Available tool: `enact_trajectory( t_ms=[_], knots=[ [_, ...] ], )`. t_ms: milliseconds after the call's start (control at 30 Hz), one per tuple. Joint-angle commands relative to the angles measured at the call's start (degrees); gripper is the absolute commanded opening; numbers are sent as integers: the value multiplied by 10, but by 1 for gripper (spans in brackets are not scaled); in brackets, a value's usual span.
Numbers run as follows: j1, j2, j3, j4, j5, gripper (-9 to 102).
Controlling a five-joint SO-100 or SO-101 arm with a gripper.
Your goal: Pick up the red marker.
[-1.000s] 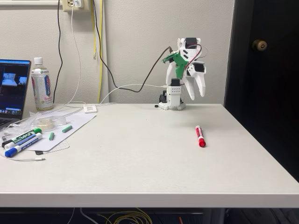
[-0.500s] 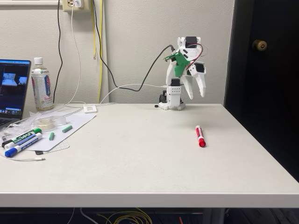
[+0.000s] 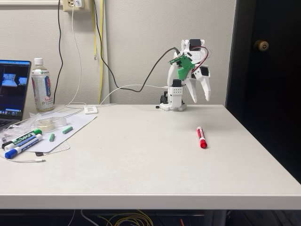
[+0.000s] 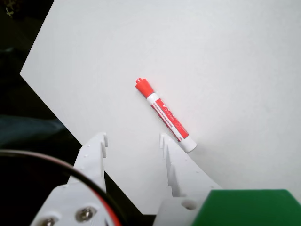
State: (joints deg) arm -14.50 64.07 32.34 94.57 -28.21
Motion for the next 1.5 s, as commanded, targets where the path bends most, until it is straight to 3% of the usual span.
enact_trajectory(
  t_ms=[0,500,1467],
  knots=[
    [-7,1,-29,-3,-16,26],
    [31,-68,-29,7,-236,26],
    [12,-179,-29,-86,-255,26]
  ],
)
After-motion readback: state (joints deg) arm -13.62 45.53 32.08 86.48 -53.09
